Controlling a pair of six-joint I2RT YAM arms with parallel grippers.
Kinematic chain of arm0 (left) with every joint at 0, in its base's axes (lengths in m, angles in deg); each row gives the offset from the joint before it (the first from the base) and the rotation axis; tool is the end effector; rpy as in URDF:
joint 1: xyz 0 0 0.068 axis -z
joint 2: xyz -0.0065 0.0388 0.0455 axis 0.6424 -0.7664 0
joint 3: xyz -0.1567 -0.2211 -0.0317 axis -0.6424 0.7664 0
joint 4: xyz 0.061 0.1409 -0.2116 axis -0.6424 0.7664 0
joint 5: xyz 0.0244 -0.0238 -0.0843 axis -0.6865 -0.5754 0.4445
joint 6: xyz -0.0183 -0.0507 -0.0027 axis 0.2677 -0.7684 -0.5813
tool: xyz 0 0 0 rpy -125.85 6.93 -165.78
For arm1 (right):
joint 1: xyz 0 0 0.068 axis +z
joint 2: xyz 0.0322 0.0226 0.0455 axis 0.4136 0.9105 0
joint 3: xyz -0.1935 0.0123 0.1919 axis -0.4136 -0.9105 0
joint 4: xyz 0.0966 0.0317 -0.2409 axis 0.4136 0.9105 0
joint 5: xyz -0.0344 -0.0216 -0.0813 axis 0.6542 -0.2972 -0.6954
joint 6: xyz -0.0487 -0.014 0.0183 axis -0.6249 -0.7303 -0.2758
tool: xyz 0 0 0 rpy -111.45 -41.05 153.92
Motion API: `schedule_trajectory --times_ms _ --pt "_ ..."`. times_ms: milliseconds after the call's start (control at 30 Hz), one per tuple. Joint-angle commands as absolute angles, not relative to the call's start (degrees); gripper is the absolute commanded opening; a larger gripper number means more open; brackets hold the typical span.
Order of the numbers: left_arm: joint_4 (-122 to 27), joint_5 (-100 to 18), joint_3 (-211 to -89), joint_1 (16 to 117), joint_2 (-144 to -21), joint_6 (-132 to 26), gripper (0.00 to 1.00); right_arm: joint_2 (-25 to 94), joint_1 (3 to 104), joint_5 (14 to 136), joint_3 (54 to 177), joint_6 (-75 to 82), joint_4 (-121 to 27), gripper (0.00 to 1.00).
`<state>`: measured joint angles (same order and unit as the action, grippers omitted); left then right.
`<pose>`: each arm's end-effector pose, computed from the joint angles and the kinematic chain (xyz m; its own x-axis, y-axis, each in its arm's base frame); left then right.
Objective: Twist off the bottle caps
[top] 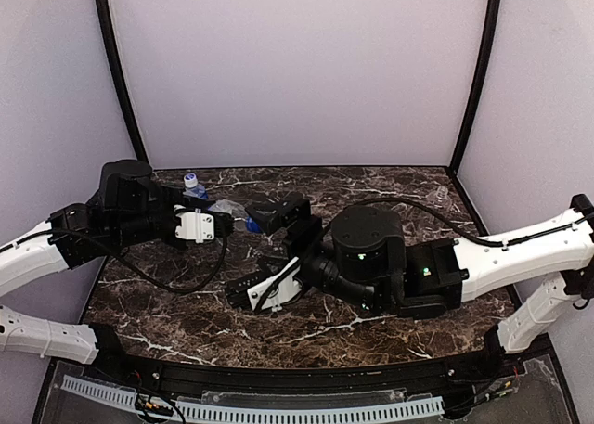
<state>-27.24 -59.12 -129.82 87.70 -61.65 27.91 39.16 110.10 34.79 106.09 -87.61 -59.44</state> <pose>0.1503 -0.1565 0.3388 0.5016 0.8218 -0.2703 0.4440 0.0237 0.8957 0.0460 0.3521 0.3373 0.7945 -0.6068 -0.0255 -0.0885 -0.0741 -0.9933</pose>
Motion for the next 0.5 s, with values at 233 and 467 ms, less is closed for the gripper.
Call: schedule_trajectory --times_ms 233,467 --pt "-50.4 -70.4 -125.6 87.5 -62.5 36.2 0.22 38.5 88.1 71.5 122.2 24.1 -44.3 0.84" --pt "-51.1 -71.2 -125.6 87.5 -63.2 38.0 0.23 42.4 86.6 78.1 123.3 33.4 -44.9 0.84"
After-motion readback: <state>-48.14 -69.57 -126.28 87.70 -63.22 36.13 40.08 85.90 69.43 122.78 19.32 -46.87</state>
